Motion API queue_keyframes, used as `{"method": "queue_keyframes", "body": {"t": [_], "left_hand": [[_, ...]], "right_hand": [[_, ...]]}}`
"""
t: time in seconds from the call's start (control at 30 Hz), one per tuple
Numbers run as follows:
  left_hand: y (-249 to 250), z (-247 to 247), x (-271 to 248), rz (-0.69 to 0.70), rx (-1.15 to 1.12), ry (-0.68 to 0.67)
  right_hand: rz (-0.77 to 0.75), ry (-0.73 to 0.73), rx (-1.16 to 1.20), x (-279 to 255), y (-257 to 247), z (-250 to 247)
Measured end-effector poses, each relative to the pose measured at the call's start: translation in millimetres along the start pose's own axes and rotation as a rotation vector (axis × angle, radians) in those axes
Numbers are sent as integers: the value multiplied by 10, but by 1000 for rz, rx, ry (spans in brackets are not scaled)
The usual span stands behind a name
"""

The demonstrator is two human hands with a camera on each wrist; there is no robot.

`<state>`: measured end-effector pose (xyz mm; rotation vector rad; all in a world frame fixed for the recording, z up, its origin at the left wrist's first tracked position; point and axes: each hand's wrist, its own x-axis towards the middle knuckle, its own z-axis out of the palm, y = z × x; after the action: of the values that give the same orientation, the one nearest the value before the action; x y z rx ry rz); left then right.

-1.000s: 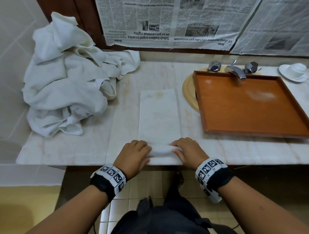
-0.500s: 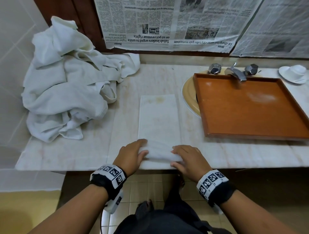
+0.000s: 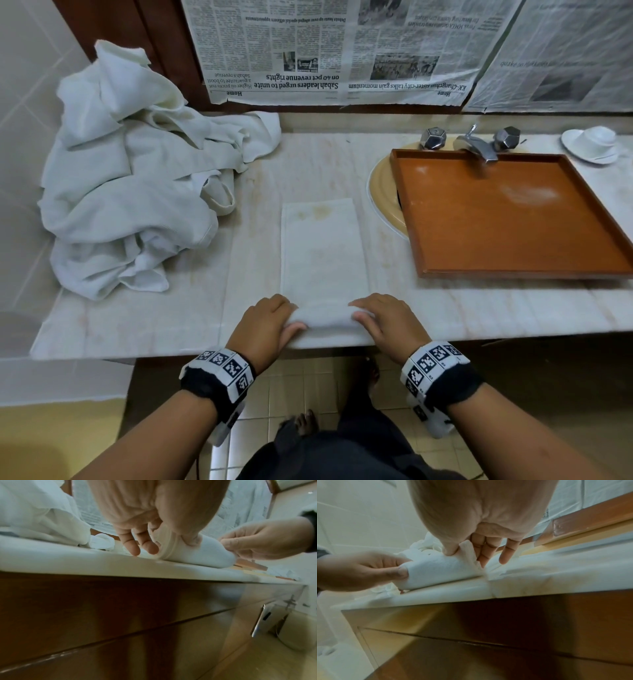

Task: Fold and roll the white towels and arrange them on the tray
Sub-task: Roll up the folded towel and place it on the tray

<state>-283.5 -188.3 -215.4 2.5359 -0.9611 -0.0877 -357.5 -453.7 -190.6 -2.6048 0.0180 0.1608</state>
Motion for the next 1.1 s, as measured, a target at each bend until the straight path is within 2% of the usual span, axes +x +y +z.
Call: {"method": "queue_keyframes", "body": {"t": [0.13, 0.2, 0.37, 0.5, 0.6, 0.8, 0.9, 0.97, 1.1], "left_hand": [[17, -39, 62, -141, -88, -97], [31, -42, 95, -206, -140, -104], [63, -51, 155, -299, -225, -73], [111, -72, 180, -358, -222, -57], [133, -80, 174, -412, -258, -68], [142, -150, 160, -460, -369, -40], [157, -169, 116, -401, -318, 42], [172, -144, 53, -272, -169, 96], [110, -30, -88, -16, 64, 87]], "right_hand": [[67, 16, 43, 59, -102, -23], [82, 37, 12, 71, -163, -16], [0, 101, -104, 14, -182, 33], [-77, -6, -183, -117, -114, 45], [-106, 33, -216, -119, -110, 21], [-49, -69, -131, -38, -140, -33], [-41, -114, -110, 13, -146, -59], [-24, -125, -77, 45, -146, -52], [8, -95, -69, 60, -135, -7]]}}
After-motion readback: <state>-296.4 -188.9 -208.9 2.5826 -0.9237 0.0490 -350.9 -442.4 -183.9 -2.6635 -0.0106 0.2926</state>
